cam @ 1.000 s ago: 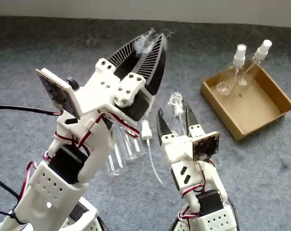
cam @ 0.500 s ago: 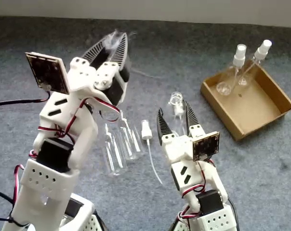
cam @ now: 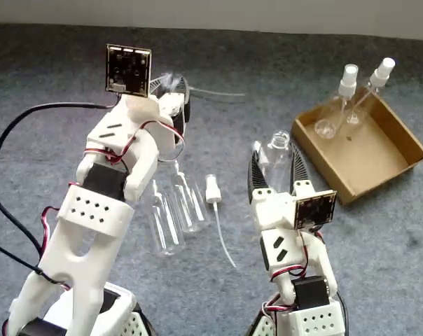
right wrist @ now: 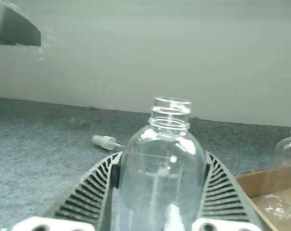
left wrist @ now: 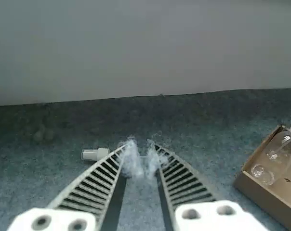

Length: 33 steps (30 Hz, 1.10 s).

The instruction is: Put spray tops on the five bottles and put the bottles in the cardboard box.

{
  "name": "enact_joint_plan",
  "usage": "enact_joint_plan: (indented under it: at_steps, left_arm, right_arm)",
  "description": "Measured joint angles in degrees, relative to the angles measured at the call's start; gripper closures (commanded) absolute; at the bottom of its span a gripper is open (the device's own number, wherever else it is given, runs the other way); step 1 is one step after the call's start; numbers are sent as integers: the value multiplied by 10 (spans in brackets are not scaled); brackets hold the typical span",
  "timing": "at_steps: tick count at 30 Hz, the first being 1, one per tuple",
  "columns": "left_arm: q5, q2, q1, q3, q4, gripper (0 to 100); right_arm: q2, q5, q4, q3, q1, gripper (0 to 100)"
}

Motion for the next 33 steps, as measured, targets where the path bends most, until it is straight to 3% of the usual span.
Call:
enact_joint_plan:
  at_steps: [14,24,33]
  left_arm:
    - [-2,217,-31,-111,0,976]
    - [-196,381,-60,-196,0,975]
    - [-268,571,-69,-368,0,974]
  right_arm:
    - [0,0,14,0,4,857]
    - [0,0,14,0,4,857]
    - [0,0,29,0,3,857]
